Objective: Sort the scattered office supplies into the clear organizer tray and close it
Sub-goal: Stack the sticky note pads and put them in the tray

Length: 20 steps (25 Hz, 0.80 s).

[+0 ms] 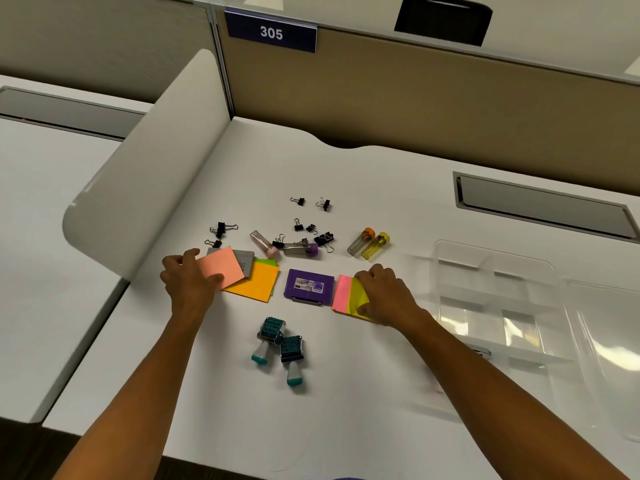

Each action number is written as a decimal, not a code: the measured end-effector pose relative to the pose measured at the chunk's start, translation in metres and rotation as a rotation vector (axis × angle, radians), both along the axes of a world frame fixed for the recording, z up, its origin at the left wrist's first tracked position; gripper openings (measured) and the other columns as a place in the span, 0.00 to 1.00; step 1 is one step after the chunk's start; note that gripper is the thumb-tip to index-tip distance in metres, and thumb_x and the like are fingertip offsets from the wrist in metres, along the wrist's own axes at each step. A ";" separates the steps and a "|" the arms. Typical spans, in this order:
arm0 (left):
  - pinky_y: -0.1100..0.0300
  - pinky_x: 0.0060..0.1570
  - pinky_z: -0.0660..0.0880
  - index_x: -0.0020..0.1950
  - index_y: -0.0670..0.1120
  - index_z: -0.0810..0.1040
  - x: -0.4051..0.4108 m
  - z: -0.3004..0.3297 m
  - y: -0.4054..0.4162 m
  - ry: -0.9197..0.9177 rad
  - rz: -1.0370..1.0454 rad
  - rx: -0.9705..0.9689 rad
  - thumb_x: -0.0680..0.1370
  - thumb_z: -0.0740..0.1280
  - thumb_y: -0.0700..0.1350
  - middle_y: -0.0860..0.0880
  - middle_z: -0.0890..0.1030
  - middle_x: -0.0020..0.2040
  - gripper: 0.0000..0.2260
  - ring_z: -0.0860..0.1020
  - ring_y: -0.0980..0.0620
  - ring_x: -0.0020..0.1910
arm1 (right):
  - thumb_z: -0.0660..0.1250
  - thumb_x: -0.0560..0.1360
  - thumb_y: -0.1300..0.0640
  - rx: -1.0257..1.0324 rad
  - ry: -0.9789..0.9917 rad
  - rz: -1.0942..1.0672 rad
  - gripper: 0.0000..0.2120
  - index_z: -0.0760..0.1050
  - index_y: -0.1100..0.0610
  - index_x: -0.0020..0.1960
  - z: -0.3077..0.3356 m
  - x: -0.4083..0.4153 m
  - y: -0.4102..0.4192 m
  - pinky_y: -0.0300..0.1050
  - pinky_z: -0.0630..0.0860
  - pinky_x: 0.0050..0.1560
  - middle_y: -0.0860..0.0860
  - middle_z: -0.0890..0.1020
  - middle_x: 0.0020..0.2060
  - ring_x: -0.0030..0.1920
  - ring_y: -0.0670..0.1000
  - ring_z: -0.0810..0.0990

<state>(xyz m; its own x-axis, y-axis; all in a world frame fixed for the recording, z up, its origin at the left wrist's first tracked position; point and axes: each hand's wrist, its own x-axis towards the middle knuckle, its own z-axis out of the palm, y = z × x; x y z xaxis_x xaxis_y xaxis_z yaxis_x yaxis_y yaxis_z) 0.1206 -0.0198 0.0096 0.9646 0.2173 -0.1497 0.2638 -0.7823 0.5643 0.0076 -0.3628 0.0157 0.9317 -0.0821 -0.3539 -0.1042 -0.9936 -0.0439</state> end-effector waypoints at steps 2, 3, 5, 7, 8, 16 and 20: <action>0.42 0.59 0.72 0.66 0.43 0.72 -0.003 0.001 0.000 -0.031 0.012 -0.014 0.72 0.75 0.41 0.39 0.66 0.65 0.24 0.68 0.36 0.63 | 0.74 0.68 0.41 -0.003 -0.067 -0.015 0.36 0.63 0.52 0.70 0.001 -0.004 0.002 0.50 0.74 0.55 0.55 0.71 0.63 0.61 0.55 0.72; 0.44 0.56 0.73 0.63 0.43 0.74 -0.006 0.001 0.000 -0.047 0.019 -0.037 0.73 0.73 0.40 0.39 0.67 0.63 0.20 0.70 0.37 0.61 | 0.75 0.67 0.42 -0.004 -0.100 -0.019 0.36 0.64 0.51 0.68 0.001 -0.006 0.003 0.49 0.73 0.53 0.54 0.72 0.62 0.59 0.55 0.73; 0.49 0.50 0.74 0.57 0.43 0.77 -0.011 0.006 -0.001 -0.072 0.033 -0.089 0.75 0.71 0.40 0.40 0.69 0.61 0.12 0.74 0.38 0.56 | 0.76 0.66 0.43 0.026 -0.147 -0.037 0.34 0.64 0.51 0.65 0.002 -0.010 0.005 0.48 0.73 0.50 0.54 0.73 0.59 0.56 0.55 0.74; 0.51 0.47 0.73 0.55 0.44 0.76 -0.015 0.011 -0.002 -0.081 0.020 -0.112 0.76 0.69 0.40 0.40 0.72 0.59 0.08 0.76 0.40 0.53 | 0.76 0.66 0.44 0.072 -0.164 -0.055 0.32 0.64 0.51 0.62 0.005 -0.014 0.006 0.47 0.72 0.48 0.53 0.75 0.56 0.53 0.54 0.75; 0.50 0.47 0.74 0.54 0.43 0.75 -0.017 0.014 -0.003 -0.082 0.000 -0.120 0.77 0.68 0.40 0.40 0.74 0.57 0.08 0.76 0.40 0.51 | 0.76 0.67 0.44 0.080 -0.170 -0.053 0.31 0.64 0.51 0.62 0.006 -0.016 0.007 0.47 0.72 0.48 0.52 0.75 0.56 0.52 0.54 0.76; 0.55 0.43 0.73 0.50 0.46 0.73 -0.042 0.038 -0.030 -0.132 -0.082 -0.242 0.77 0.68 0.38 0.44 0.79 0.50 0.06 0.77 0.45 0.47 | 0.70 0.73 0.48 0.202 -0.210 -0.071 0.22 0.66 0.49 0.63 0.016 -0.035 0.002 0.45 0.68 0.44 0.51 0.82 0.52 0.47 0.55 0.81; 0.56 0.45 0.73 0.58 0.44 0.75 -0.053 0.048 -0.050 -0.128 -0.113 -0.296 0.77 0.68 0.39 0.42 0.80 0.57 0.10 0.78 0.44 0.50 | 0.71 0.73 0.51 0.311 -0.228 -0.188 0.19 0.70 0.44 0.62 0.030 -0.047 -0.009 0.40 0.68 0.36 0.50 0.83 0.51 0.45 0.53 0.80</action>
